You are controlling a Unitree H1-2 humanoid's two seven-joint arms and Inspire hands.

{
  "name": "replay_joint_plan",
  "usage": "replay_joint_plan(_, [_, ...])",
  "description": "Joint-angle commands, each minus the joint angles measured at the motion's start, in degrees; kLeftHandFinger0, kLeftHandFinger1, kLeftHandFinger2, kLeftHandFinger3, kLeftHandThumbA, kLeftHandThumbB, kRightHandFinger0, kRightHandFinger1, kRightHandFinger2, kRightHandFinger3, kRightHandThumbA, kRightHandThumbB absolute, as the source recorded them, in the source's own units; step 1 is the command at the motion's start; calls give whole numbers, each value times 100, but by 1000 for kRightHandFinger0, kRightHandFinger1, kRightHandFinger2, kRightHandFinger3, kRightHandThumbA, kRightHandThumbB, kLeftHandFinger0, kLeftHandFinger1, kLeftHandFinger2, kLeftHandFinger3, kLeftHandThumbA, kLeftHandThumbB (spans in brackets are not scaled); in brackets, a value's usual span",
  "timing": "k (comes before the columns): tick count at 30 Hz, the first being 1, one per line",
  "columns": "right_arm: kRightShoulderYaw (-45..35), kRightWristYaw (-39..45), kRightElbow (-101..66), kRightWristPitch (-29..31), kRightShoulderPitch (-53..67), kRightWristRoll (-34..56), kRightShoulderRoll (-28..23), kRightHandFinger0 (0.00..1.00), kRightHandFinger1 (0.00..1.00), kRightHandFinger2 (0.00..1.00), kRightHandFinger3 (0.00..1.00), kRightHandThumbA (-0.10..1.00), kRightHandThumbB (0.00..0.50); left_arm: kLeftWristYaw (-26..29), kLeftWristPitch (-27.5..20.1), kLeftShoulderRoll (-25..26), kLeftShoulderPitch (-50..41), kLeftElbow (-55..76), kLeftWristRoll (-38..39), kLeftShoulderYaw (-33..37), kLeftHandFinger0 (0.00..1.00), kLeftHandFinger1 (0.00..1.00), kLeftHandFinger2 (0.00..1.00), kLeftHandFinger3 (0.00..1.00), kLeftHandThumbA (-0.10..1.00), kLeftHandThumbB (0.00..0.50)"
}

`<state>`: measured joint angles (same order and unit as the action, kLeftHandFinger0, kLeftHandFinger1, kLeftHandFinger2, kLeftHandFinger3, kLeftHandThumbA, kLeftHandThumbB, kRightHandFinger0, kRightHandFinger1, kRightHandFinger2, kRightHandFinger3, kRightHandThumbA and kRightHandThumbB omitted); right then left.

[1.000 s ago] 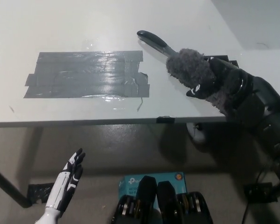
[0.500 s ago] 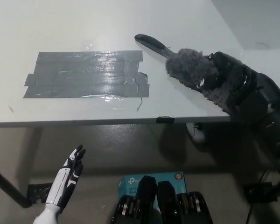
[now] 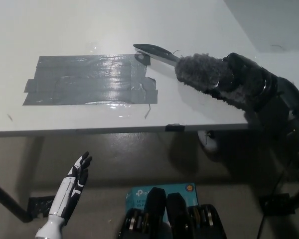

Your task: A grey duster is kept infront of the robot in the middle of the table and the robot extends its right arm to grab the duster, picks it up and hands it to a person

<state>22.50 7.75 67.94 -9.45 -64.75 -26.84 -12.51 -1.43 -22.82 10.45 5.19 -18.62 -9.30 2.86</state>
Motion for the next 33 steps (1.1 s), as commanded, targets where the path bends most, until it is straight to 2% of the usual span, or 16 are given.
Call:
replay_joint_plan(1, [-272,400,64,283,106,418,59,126,286,402,344,-100,205,-81,-117,99,103,38,167,-54,1000,1000,1000,1000,1000,289])
replay_joint_plan(2, [-383,464,48,315,116,531,61,25,120,254,299,-100,193,-79,-136,99,116,19,171,-56,1000,1000,1000,1000,1000,286])
replay_joint_plan(3, [-539,543,38,348,121,680,64,5,112,278,258,-100,180,-79,-154,97,135,5,177,-56,1000,1000,1000,1000,1000,285])
replay_joint_plan(5, [-950,780,-17,198,118,1103,100,0,254,532,240,-100,142,-73,-146,89,150,8,179,-60,1000,1000,1000,1000,1000,287])
replay_joint_plan(6, [-1227,890,-144,-19,123,1346,142,0,337,691,286,-100,144,-75,-131,88,147,23,173,-62,1000,1000,1000,1000,1000,289])
replay_joint_plan(7, [-1305,918,-178,-72,125,1389,154,0,379,796,362,-100,149,-76,-128,88,146,27,172,-63,1000,1000,1000,1000,1000,289])
replay_joint_plan(8, [-1346,938,-227,-97,133,1393,158,0,385,836,508,-100,179,-72,-133,85,150,21,169,-64,1000,1000,1000,1000,1000,289])
replay_joint_plan(10, [-1563,1056,-496,-165,181,1553,174,0,441,883,888,-100,166,-61,-158,78,163,-4,167,-67,1000,1000,1000,1000,1000,283])
replay_joint_plan(11, [-1903,1113,-745,-425,206,1862,232,1,498,908,1000,-100,173,-66,-146,80,155,3,176,-69,1000,1000,1000,1000,1000,282])
replay_joint_plan(14, [-2519,1191,-1215,-939,248,2392,345,0,513,875,1000,-100,182,-67,-123,73,147,12,192,-73,1000,1000,1000,1000,1000,282])
replay_joint_plan(16, [-2901,1322,-1816,-1416,317,2789,430,0,400,793,1000,-100,160,-69,-110,70,157,10,203,-76,1000,1000,1000,1000,1000,280])
replay_joint_plan(17, [-2949,1347,-1924,-1498,338,2821,444,0,400,793,1000,-100,160,-65,-108,70,157,14,196,-75,1000,1000,1000,1000,1000,280])
replay_joint_plan(18, [-3110,1360,-2093,-1686,324,2964,486,0,340,776,1000,-100,174,-62,-128,77,172,-4,188,-74,1000,1000,1000,1000,1000,280])
replay_joint_plan(22, [-3473,1351,-2532,-1747,305,3801,609,0,267,755,973,-100,197,-43,-162,88,192,-25,140,-64,1000,1000,1000,1000,1000,268])
replay_joint_plan(28, [-3020,1053,-3257,-1747,446,5192,595,0,235,757,1000,-100,182,-44,-165,89,189,-27,149,-67,1000,1000,1000,1000,1000,263])
replay_joint_plan(33, [-2355,225,-3866,-1747,652,6861,507,0,307,762,1000,-100,187,-64,-122,81,204,-34,171,-61,1000,1000,1000,1000,1000,266])
